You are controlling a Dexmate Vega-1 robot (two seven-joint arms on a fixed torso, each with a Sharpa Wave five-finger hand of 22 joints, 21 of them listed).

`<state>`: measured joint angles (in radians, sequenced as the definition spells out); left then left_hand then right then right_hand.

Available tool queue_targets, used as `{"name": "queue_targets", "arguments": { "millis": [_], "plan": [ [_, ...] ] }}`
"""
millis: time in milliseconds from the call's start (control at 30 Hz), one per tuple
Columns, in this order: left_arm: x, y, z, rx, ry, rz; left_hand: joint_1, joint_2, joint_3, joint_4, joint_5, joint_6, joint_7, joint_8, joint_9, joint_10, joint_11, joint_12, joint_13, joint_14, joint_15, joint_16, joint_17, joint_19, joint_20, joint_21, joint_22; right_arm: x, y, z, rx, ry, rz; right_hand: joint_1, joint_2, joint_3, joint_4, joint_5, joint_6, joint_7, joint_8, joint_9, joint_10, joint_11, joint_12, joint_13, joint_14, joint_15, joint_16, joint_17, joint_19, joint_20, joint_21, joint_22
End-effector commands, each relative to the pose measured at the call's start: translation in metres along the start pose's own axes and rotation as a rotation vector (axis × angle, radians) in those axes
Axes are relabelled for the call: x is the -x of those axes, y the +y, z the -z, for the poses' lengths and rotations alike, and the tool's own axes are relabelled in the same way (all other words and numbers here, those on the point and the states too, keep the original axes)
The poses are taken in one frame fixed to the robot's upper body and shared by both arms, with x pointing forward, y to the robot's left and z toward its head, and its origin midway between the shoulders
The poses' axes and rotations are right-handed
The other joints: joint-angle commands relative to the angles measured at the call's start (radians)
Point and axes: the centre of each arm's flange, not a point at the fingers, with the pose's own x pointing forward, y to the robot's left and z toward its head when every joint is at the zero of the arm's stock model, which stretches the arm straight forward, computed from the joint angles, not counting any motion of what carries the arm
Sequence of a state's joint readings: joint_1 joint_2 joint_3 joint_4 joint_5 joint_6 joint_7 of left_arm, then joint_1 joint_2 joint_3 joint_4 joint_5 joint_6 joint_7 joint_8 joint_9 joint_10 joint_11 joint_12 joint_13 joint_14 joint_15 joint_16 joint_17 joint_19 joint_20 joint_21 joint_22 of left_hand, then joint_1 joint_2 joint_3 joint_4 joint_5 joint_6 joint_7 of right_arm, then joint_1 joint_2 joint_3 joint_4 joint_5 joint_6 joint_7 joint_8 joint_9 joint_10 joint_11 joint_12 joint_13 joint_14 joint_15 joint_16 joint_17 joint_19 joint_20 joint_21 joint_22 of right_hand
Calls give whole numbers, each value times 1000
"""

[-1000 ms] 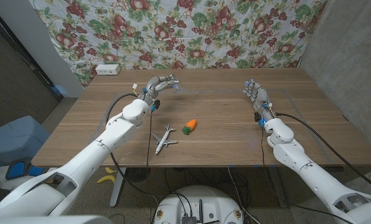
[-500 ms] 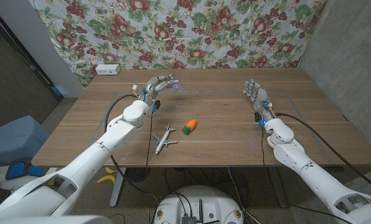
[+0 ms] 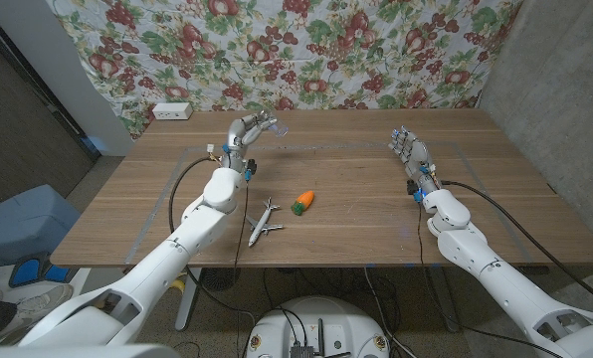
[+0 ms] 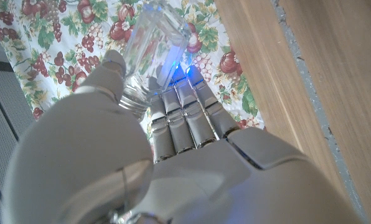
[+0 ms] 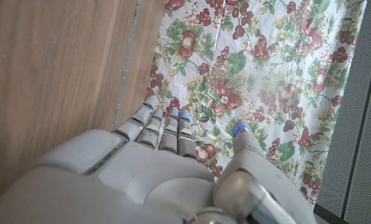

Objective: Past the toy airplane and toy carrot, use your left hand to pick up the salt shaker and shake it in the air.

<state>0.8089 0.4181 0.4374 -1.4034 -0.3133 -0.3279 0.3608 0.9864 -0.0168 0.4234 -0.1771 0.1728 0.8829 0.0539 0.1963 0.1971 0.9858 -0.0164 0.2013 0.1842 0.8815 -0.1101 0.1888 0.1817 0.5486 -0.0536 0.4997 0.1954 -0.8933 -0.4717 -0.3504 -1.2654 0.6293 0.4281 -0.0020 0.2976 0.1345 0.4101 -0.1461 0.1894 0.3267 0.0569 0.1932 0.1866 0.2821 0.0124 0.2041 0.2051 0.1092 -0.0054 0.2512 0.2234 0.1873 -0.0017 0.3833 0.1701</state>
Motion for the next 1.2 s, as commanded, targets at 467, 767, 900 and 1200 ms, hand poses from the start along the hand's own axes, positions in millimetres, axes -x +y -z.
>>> {"name": "queue_targets", "arguments": {
  "millis": [467, 767, 900, 1200],
  "plan": [
    [5, 0, 2, 11, 0, -15, 158, 160, -3, 7, 7, 200, -80, 5, 3, 195, -191, 4, 1, 4, -134, 3, 3, 1, -86, 11, 3, 1, 0, 0, -1, -2, 4, -4, 6, -5, 0, 2, 8, 2, 4, 1, 6, -3, -2, -1, 6, 1, -3, -1, 14, 1, -10, 3],
    [-2, 1, 1, -34, 75, 64, 159, 160, -4, 7, 7, 201, -82, 5, 3, 197, -191, 5, 2, 1, -134, 2, 2, -2, -86, 12, 3, 1, 1, 0, -1, -1, 3, -4, 6, -5, 0, 2, 9, 2, 4, 1, 6, -3, -2, -1, 5, 1, -4, -1, 16, 1, -15, 3],
    [-7, 1, 1, -62, 114, 114, 159, 160, -5, 7, 7, 201, -81, 5, 3, 197, -191, 5, 2, 0, -134, 1, 2, -2, -86, 13, 3, 0, 1, 0, 2, -1, 2, -4, 6, -5, 0, 2, 8, 2, 3, 1, 6, -1, -2, -1, 6, 0, -4, -1, 17, 1, -17, 3],
    [-16, -1, -2, -136, 184, 211, 159, 159, -5, 6, 7, 201, -80, 5, 3, 199, -190, 5, 2, -5, -133, -2, 1, -4, -84, 13, 2, -1, 2, 0, 0, -2, 4, -4, 6, -5, 0, 2, 8, 2, 3, 1, 7, -2, -2, -1, 7, 0, -3, -1, 18, 1, -20, 3]
  ]
}}
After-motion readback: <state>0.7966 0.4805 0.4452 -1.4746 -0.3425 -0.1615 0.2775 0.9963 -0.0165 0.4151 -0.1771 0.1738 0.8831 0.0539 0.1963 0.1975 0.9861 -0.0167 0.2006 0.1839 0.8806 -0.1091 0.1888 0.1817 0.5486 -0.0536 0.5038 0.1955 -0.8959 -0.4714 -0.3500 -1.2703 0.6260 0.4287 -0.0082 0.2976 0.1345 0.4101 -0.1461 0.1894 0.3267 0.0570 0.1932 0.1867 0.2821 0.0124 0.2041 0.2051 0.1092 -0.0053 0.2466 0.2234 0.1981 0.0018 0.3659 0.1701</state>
